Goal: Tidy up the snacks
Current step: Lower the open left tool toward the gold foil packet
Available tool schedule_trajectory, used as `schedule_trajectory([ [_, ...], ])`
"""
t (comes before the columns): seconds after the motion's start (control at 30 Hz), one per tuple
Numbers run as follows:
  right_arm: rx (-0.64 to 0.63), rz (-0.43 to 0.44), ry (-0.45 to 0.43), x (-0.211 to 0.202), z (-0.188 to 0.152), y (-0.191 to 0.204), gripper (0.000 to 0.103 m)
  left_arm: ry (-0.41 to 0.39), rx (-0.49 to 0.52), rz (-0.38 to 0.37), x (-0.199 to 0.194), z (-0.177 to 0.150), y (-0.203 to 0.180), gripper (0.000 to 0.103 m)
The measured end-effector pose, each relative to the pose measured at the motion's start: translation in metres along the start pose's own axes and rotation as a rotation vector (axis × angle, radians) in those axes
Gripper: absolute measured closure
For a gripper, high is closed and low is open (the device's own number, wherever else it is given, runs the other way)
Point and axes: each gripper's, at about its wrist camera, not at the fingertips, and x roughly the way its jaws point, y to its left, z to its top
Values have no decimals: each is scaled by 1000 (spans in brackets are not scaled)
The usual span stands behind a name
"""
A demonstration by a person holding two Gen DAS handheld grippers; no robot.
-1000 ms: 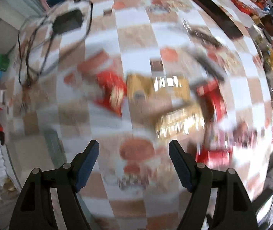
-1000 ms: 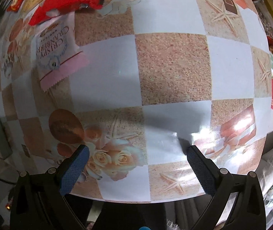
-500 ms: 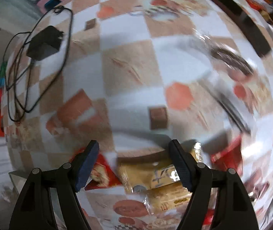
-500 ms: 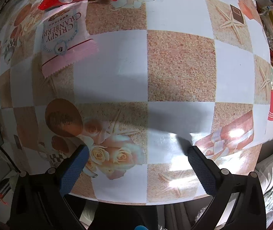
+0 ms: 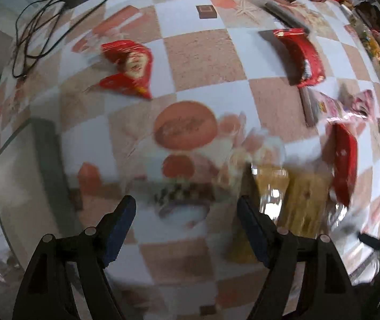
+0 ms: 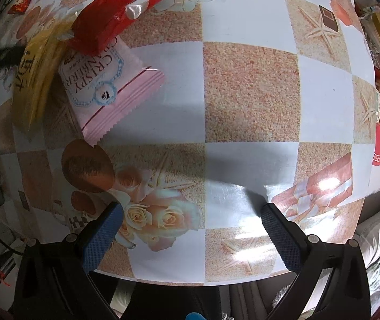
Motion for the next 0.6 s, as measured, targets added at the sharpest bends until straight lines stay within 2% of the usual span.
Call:
schedule_trajectory([
  [0.17, 2, -1, 0, 0, 1, 0, 0, -4, 58, 3, -7, -18, -4, 22],
  [0.33, 0, -2, -3, 0, 1, 0, 0, 11, 26, -79, -5, -20, -26, 22],
  [0.5, -1, -2, -16, -1, 0, 1, 0, 44, 80, -10, 8, -19, -53, 22],
  [0.57, -2, -2, -17, -1, 0, 1, 0, 39, 54, -2, 11, -21, -46, 22],
  [0.6, -1, -3, -16, -1, -1, 1, 0, 41, 34, -2, 16, -18, -30, 22],
])
